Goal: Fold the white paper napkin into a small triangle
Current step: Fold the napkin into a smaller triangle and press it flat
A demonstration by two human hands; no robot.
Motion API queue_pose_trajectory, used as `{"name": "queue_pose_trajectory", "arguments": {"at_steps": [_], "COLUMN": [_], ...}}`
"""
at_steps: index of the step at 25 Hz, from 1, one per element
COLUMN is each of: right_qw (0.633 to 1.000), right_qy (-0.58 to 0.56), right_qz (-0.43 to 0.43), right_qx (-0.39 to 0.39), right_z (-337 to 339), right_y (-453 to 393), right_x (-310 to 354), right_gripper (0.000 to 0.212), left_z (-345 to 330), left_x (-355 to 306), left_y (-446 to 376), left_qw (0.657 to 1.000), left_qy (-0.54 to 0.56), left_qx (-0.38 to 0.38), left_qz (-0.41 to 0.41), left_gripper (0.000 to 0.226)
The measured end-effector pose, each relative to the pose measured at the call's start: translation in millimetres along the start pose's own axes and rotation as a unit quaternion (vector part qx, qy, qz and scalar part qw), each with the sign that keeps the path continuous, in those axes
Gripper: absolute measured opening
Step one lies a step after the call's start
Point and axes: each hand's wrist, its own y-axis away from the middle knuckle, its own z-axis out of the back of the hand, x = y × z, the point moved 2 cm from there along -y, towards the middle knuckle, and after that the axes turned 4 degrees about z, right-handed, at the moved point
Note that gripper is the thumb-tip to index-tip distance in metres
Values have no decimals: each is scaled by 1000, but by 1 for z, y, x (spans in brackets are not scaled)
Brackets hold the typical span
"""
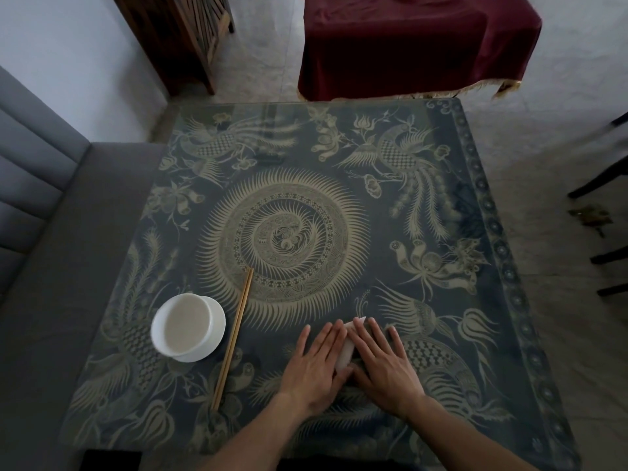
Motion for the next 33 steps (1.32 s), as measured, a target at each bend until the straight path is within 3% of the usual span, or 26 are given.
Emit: {"name": "queue_pose_trajectory", "arguments": {"at_steps": [7, 15, 23, 28, 30, 33], "right_qw": [1000, 1000, 1000, 1000, 1000, 998], "right_qy": [9, -3, 0, -4, -7, -19], "right_qz": [2, 21, 13, 5, 13, -37], "right_qx": [4, -3, -5, 5, -1, -41], "right_z": [-2, 2, 4, 6, 9, 15], "right_y": [0, 0, 1, 0, 0, 1], "right_x": [-2, -4, -1, 0, 1, 2], "right_gripper": [68, 65, 65, 68, 69, 71], "left_z": [-2, -10, -24, -7, 11, 34], "left_x": [21, 11, 10, 7, 10, 17], "left_y": [22, 34, 63, 42, 21, -14], "left_qw": [999, 994, 992, 987, 986, 989], "left_qy": [-24, -34, -24, 37, 73, 100], "left_qx": [-24, -7, 3, -66, -101, -99], "left_qz": [8, -108, -122, -142, -113, -45], "left_gripper": [64, 74, 77, 49, 33, 34]}}
